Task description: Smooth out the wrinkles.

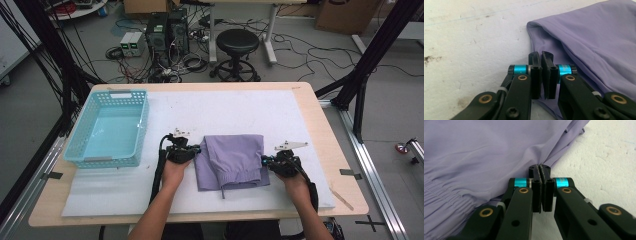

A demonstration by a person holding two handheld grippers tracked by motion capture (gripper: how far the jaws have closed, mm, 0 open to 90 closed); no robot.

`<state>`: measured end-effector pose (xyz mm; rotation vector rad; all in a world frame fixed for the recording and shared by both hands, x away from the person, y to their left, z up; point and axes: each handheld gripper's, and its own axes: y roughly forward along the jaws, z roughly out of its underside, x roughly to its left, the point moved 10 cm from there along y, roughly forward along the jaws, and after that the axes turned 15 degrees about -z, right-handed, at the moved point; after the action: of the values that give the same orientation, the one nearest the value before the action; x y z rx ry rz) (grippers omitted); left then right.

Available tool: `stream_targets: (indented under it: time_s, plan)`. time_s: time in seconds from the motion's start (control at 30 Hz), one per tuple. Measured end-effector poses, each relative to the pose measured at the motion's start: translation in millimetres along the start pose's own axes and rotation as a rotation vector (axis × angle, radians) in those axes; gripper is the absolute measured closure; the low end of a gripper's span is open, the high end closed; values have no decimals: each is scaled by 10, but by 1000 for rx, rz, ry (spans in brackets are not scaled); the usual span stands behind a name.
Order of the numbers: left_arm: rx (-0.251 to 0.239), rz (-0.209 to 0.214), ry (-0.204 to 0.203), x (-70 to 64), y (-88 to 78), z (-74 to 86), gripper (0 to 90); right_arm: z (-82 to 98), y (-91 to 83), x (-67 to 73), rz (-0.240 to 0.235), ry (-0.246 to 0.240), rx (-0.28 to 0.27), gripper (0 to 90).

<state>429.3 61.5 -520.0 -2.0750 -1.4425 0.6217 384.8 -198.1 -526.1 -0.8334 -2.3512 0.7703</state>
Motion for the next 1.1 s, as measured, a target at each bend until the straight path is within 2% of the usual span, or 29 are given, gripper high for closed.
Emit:
stream_targets:
  time_s: [0.2, 0.33, 0.37, 0.43, 0.5, 0.57, 0.6, 0.63, 0.7, 0.77, 0.83, 0.93, 1.03, 1.1]
  plan:
    - [-1, -35, -3, 92, 44, -71, 866, -44, 41, -2, 23, 17, -15, 900]
    - [-6, -26, 0, 116, 63, -85, 862, -75, 82, 4, 31, 29, -29, 897]
    - [-11, -20, -1, 105, 55, -89, 845, -76, 81, 0, 29, 27, -30, 885]
    - [-34, -27, 13, 116, 22, -110, 766, -79, 54, -14, 43, 32, -37, 747]
    - [-79, -13, 0, 137, -44, -154, 687, -123, -22, -25, 45, 46, -86, 682]
    - [-101, -15, -2, 161, -84, -171, 623, -186, -90, -23, 49, 39, -127, 634]
    - [-122, -1, -13, 165, -120, -186, 615, -222, -119, -9, 48, 32, -148, 630]
    - [-137, 10, -18, 159, -146, -194, 610, -283, -155, 34, 37, 15, -178, 629]
    - [-152, 54, -24, 103, -193, -205, 603, -356, -147, 147, -12, -38, -194, 621]
    - [-169, 106, -17, -8, -238, -221, 603, -353, -59, 287, -69, -91, -153, 616]
    - [-179, 148, -9, -114, -270, -227, 603, -295, 36, 371, -99, -125, -94, 616]
    - [-182, 187, 2, -229, -286, -223, 596, -213, 130, 417, -108, -165, -19, 615]
    - [-177, 215, 4, -310, -295, -209, 582, -128, 176, 439, -95, -197, 45, 589]
    - [-176, 228, 7, -356, -301, -200, 579, -89, 188, 470, -105, -215, 63, 589]
